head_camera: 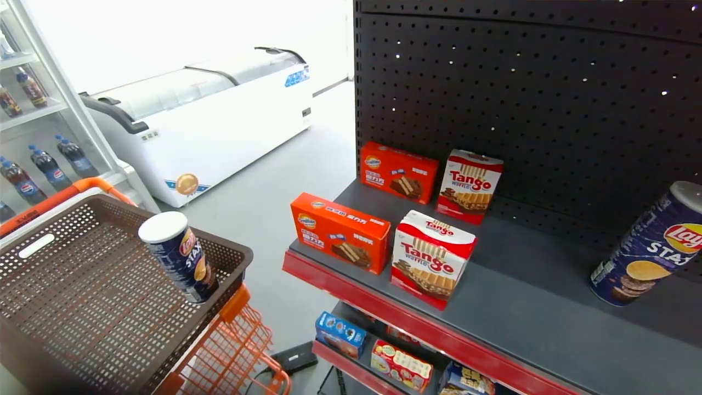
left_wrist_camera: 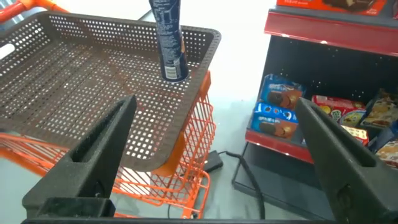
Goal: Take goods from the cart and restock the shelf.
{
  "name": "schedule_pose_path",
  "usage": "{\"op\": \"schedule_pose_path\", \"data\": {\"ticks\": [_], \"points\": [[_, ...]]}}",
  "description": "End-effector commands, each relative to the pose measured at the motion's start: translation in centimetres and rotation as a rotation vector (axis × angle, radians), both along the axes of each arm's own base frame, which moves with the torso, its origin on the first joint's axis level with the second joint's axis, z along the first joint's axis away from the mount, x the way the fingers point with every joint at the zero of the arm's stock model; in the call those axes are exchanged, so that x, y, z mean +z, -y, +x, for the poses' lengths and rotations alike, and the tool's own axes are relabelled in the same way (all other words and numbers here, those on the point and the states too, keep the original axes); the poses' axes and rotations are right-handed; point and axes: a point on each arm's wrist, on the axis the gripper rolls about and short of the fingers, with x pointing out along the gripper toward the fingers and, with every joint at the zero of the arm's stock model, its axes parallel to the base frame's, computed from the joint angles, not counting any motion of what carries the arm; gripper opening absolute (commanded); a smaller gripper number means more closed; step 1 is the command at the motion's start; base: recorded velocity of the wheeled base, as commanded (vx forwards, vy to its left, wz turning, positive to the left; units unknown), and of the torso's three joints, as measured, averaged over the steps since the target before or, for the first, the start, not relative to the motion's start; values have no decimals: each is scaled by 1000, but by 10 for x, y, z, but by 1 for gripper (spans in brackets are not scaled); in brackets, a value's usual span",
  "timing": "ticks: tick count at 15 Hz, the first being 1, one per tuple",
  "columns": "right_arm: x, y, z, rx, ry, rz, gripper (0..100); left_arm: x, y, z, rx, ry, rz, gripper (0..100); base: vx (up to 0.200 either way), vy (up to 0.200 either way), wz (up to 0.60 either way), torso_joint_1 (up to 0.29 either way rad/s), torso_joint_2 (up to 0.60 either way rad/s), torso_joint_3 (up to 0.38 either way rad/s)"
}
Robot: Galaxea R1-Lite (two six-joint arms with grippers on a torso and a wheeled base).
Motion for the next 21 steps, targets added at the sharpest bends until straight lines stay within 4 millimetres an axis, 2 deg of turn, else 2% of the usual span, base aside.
{"op": "schedule_pose_path", "data": {"ticks": [1, 5, 6, 7, 9, 10, 13, 14, 15, 16, 17, 21], "points": [[0, 0, 0, 0, -1, 0, 100, 0, 0, 0, 0, 0, 0, 100, 0, 0, 0, 0, 0, 0], [0, 0, 0, 0, -1, 0, 100, 4, -1, -1, 49, 14, 6, 100, 0, 0, 0, 0, 0, 0], [0, 0, 0, 0, -1, 0, 100, 14, -1, -2, 57, 30, 10, 100, 0, 0, 0, 0, 0, 0], [0, 0, 0, -1, -1, 0, 100, 37, -1, 4, 55, -27, 11, 100, 0, 0, 0, 0, 0, 0], [0, 0, 0, -1, -1, 0, 100, 72, -4, 30, 164, -160, 9, 100, 0, 0, 0, 0, 0, 0], [0, 0, 0, 0, -1, 0, 100, 78, -4, 44, 186, -227, 9, 100, 0, 0, 0, 0, 0, 0], [0, 0, 0, -1, -1, 0, 100, 75, -9, 79, 276, -433, -4, 100, 0, 0, 0, 0, 0, 0], [0, 0, 0, -1, -1, 0, 100, 72, -15, 96, 326, -487, -13, 100, 0, 0, 0, 0, 0, 0], [0, 0, 0, -1, -1, 0, 100, 74, -20, 116, 348, -475, -16, 100, 0, 0, 0, 0, 0, 0], [0, 0, 0, -1, -1, 0, 100, 76, -21, 124, 350, -460, -19, 100, 0, 0, 0, 0, 0, 0], [0, 0, 0, 0, -1, 0, 100, 78, -26, 140, 359, -433, -15, 100, 0, 0, 0, 0, 0, 0], [0, 0, 0, 0, -1, 0, 100, 72, -28, 163, 284, -438, 45, 100, 0, 0, 0, 0, 0, 0]]}}
